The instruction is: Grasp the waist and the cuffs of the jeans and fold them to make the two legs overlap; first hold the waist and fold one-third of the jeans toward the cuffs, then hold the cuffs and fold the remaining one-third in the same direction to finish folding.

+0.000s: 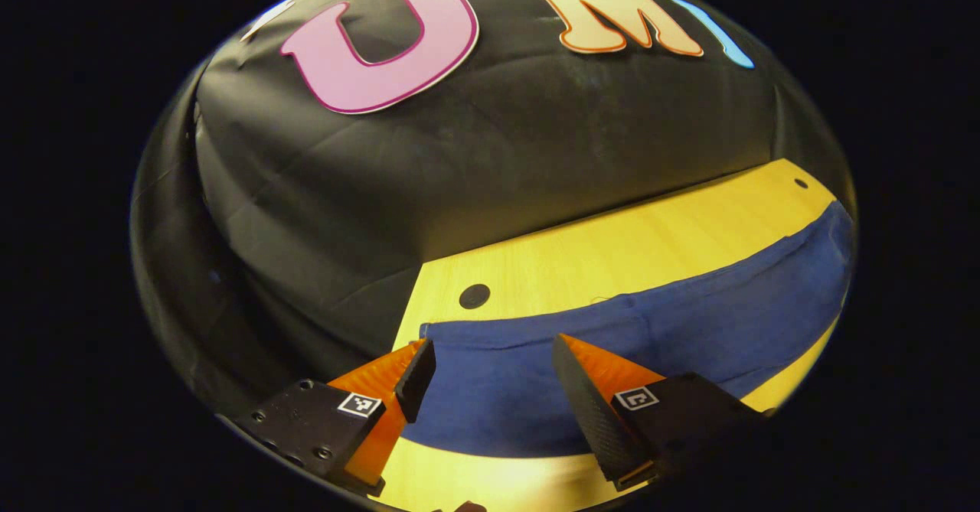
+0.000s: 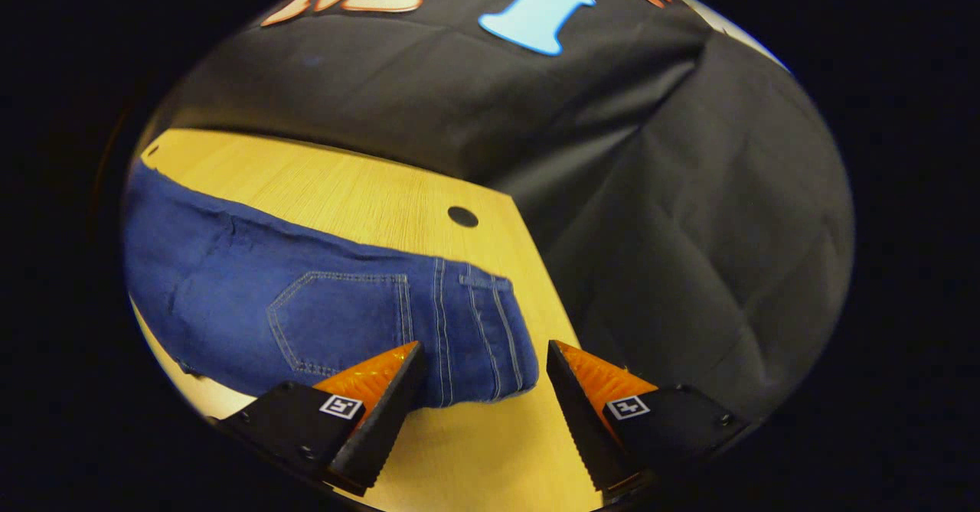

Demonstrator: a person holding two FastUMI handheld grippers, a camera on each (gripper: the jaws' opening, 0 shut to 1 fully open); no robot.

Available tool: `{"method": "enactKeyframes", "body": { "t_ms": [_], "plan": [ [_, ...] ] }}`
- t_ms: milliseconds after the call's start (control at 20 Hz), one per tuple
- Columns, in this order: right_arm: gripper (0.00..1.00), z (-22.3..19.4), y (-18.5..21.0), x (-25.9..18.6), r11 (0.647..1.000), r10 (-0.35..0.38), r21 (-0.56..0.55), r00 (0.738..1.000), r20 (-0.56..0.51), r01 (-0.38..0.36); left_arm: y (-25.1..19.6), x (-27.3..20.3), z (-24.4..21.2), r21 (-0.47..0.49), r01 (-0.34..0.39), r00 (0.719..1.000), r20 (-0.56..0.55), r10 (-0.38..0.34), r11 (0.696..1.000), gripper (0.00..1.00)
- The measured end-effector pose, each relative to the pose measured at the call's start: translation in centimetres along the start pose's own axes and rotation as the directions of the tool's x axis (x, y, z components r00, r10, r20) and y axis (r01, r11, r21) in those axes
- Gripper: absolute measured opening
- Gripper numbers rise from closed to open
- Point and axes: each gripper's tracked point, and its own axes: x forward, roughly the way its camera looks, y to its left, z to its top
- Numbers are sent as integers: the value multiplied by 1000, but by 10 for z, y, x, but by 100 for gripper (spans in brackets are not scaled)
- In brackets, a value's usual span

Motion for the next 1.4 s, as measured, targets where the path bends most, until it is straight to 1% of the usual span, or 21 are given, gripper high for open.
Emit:
{"method": "enactKeyframes", "body": {
  "t_ms": [100, 200, 250, 300, 450, 600, 650, 700, 750, 800, 850, 900, 950, 1000, 1050, 1150, 1250, 1300, 1350, 1400],
  "plan": [
    [99, -10, -12, 8, 994, 30, 101, 1000, -9, -29, -11, -26, -2, -13, -4, 1000, 1, 4, 1000, 95],
    [100, -21, -15, 12, 974, 88, 211, 996, -28, -80, -21, -47, -10, -10, -12, 1000, -10, 12, 1000, 94],
    [99, -26, -20, 17, 964, 103, 252, 994, -34, -91, -25, -55, -12, -8, -16, 1000, -14, 16, 1000, 94],
    [100, -29, -25, 21, 950, 115, 296, 992, -44, -97, -29, -63, -14, -12, -18, 1000, -17, 18, 1000, 95],
    [100, -39, -28, 33, 878, 175, 462, 983, -61, -128, -41, -87, -22, -30, -19, 1000, -21, 19, 999, 95],
    [100, -46, -25, 42, 803, 233, 578, 969, -81, -145, -43, -102, -32, -24, -37, 999, -38, 36, 999, 95],
    [99, -52, -25, 42, 794, 252, 590, 963, -94, -150, -42, -106, -35, -20, -43, 998, -45, 42, 999, 95],
    [95, -52, -26, 41, 797, 258, 583, 961, -95, -157, -42, -110, -39, -17, -46, 998, -52, 45, 999, 95],
    [100, -46, -24, 47, 802, 250, 573, 966, -68, -168, -42, -113, -41, -15, -49, 997, -61, 48, 999, 95],
    [93, -47, -23, 43, 817, 254, 552, 963, -87, -166, -42, -115, -43, -15, -51, 997, -64, 50, 999, 95],
    [87, -43, -22, 42, 824, 248, 539, 967, -65, -175, -42, -117, -44, -17, -53, 996, -68, 52, 998, 95],
    [91, -43, -14, 41, 816, 286, 539, 956, -61, -209, -42, -119, -45, -21, -53, 996, -71, 51, 998, 95],
    [75, -45, -6, 46, 808, 306, 545, 950, -68, -221, -43, -120, -46, -27, -51, 996, -74, 49, 998, 95],
    [60, -39, -8, 45, 810, 292, 541, 955, -43, -224, -45, -122, -47, -33, -50, 996, -78, 47, 998, 95],
    [45, -39, -8, 49, 813, 296, 535, 954, -40, -230, -46, -123, -48, -39, -49, 996, -82, 46, 998, 95],
    [14, -33, -14, 44, 824, 265, 522, 964, -14, -219, -49, -125, -50, -52, -36, 996, -83, 32, 998, 95],
    [3, -25, -24, 37, 870, 166, 471, 986, -1, -146, -48, -125, -52, -55, -22, 997, -81, 17, 998, 95],
    [3, -20, -29, 29, 888, 133, 446, 991, -9, -115, -46, -124, -54, -57, -15, 997, -80, 10, 998, 95],
    [0, -11, -27, 21, 891, 121, 442, 993, -4, -106, -44, -123, -55, -55, -8, 996, -86, 3, 998, 95],
    [3, 0, -27, 15, 889, 118, 445, 993, 8, -109, -41, -123, -59, -51, -9, 996, -91, 4, 999, 95]
  ]
}}
